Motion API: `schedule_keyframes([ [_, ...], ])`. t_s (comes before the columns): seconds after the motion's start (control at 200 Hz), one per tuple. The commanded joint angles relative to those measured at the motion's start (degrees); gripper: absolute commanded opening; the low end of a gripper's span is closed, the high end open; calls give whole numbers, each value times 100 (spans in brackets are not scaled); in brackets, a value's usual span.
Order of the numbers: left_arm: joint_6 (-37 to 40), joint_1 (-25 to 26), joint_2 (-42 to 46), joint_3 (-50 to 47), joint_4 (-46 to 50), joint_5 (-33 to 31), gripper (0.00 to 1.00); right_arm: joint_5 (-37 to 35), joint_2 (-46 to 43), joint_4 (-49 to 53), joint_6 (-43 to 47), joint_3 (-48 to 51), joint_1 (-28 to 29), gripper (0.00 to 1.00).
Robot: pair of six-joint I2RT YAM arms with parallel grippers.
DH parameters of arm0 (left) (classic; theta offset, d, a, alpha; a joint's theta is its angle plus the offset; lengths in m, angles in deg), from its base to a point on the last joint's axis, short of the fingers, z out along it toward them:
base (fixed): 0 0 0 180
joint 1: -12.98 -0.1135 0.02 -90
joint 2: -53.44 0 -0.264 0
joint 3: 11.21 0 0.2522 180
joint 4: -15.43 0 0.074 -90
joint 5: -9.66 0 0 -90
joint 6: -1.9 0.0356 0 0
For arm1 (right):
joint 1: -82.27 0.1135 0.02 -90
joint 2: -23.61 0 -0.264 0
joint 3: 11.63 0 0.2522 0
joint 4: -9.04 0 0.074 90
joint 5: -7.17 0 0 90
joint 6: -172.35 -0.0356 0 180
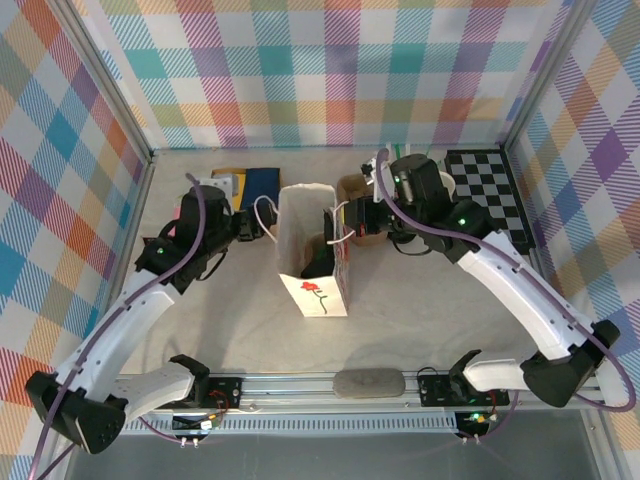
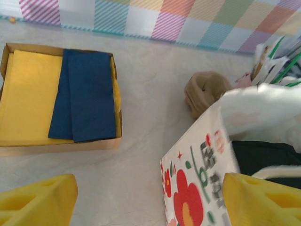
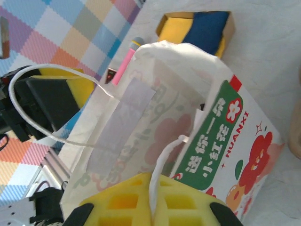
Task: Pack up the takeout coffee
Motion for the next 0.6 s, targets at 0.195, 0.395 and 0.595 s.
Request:
schedule_keyframes([
  [0.195,497,-43,-319,290,520,-140,81,9,262,72,215,30,-397,0],
  [0.395,892,92,-774,577,1205,-1082,83,-5,307,67,210,-69,-562,0],
  [0.595,728,114,-784,584,1389,-1797,84,55,324,167,264,-119,-572,3],
])
